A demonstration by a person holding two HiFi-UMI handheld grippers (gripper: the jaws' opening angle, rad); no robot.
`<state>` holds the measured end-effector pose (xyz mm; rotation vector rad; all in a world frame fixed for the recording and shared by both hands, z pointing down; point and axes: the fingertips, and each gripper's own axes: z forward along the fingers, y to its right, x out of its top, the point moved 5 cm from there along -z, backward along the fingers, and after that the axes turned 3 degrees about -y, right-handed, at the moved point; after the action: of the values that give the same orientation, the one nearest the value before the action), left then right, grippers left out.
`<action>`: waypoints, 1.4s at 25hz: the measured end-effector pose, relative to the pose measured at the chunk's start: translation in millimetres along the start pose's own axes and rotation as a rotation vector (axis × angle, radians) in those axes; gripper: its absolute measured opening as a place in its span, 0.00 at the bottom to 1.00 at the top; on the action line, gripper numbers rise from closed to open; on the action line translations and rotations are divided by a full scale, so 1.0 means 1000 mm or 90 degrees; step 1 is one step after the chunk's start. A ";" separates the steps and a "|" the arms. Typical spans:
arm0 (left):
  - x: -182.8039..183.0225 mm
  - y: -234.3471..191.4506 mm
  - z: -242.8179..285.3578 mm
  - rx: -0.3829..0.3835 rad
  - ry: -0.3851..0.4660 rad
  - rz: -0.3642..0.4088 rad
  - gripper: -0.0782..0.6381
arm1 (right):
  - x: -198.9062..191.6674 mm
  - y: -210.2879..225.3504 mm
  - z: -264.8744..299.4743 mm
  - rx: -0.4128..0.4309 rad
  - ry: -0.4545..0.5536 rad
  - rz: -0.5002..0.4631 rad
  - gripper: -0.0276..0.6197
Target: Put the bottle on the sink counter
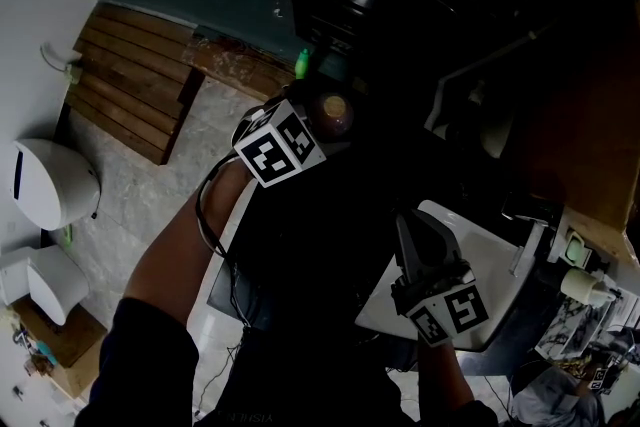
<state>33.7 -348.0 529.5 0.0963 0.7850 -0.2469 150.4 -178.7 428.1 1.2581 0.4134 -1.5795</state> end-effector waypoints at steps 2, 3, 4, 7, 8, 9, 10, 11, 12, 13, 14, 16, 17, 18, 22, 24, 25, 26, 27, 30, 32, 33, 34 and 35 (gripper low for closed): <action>0.000 0.000 0.001 -0.003 0.001 0.000 0.66 | 0.000 0.000 0.000 0.000 -0.001 -0.001 0.08; 0.000 0.000 0.001 -0.006 0.002 -0.001 0.66 | 0.000 -0.001 -0.001 0.000 -0.001 -0.001 0.08; 0.000 0.000 0.001 -0.010 0.003 -0.002 0.66 | 0.000 -0.001 -0.001 0.000 -0.001 -0.001 0.08; 0.000 0.000 0.002 -0.018 0.004 -0.005 0.66 | 0.001 -0.001 -0.002 -0.002 0.001 0.002 0.08; -0.001 0.000 0.002 -0.019 0.004 -0.006 0.66 | 0.000 -0.001 -0.002 -0.003 0.001 0.004 0.08; -0.001 0.000 0.002 -0.019 0.004 -0.007 0.67 | 0.000 -0.001 -0.002 -0.004 0.001 0.005 0.08; 0.000 0.000 0.002 -0.020 0.006 -0.008 0.67 | 0.000 -0.001 -0.002 -0.005 0.000 0.005 0.08; 0.000 0.000 0.002 -0.021 0.008 -0.009 0.67 | -0.001 -0.001 -0.003 -0.005 -0.001 0.004 0.08; 0.000 0.000 0.002 -0.022 0.009 -0.010 0.67 | -0.001 -0.001 -0.003 -0.005 -0.001 0.004 0.08; 0.000 0.000 0.002 -0.024 0.010 -0.012 0.67 | -0.001 -0.001 -0.003 -0.006 -0.001 0.004 0.08; 0.000 -0.001 0.003 -0.025 0.012 -0.015 0.67 | -0.001 -0.001 -0.003 -0.006 -0.001 0.005 0.08; 0.000 -0.001 0.003 -0.027 0.014 -0.018 0.67 | -0.002 -0.001 -0.002 -0.006 -0.002 0.006 0.08; 0.000 -0.001 0.003 -0.028 0.015 -0.018 0.67 | -0.003 -0.001 -0.003 -0.007 -0.002 0.006 0.08; 0.000 -0.001 0.003 -0.029 0.016 -0.017 0.67 | -0.003 -0.001 -0.003 -0.007 -0.003 0.006 0.08; 0.002 0.000 0.001 -0.030 0.027 -0.011 0.67 | -0.003 -0.001 -0.002 -0.008 -0.002 0.004 0.08; 0.002 0.000 0.000 -0.032 0.026 -0.011 0.68 | -0.003 -0.002 -0.002 -0.008 -0.003 0.002 0.08; 0.001 0.001 0.000 -0.033 0.025 -0.012 0.68 | -0.003 -0.002 -0.002 -0.007 -0.003 0.001 0.08; 0.000 0.001 -0.001 -0.031 0.026 -0.014 0.69 | -0.003 -0.002 -0.002 -0.007 -0.003 0.001 0.08; 0.000 0.001 -0.002 -0.029 0.029 -0.015 0.69 | -0.003 -0.003 -0.002 -0.006 -0.002 0.001 0.08; -0.001 0.001 -0.008 -0.022 0.040 -0.023 0.69 | -0.003 -0.005 -0.004 -0.005 -0.002 -0.002 0.08; 0.000 -0.001 -0.013 -0.015 0.048 -0.026 0.69 | -0.004 -0.006 -0.005 -0.004 -0.002 -0.002 0.08; 0.000 -0.001 -0.015 -0.013 0.050 -0.026 0.69 | -0.004 -0.007 -0.005 -0.002 -0.001 -0.001 0.08; 0.000 -0.001 -0.017 -0.010 0.052 -0.026 0.69 | -0.003 -0.008 -0.005 -0.001 0.001 0.000 0.08; 0.000 -0.001 -0.018 -0.008 0.053 -0.026 0.69 | -0.002 -0.009 -0.006 0.002 0.006 0.004 0.08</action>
<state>20.9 -345.6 516.4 0.0788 0.8721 -0.2786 145.1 -169.4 424.8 1.2680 0.4130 -1.5709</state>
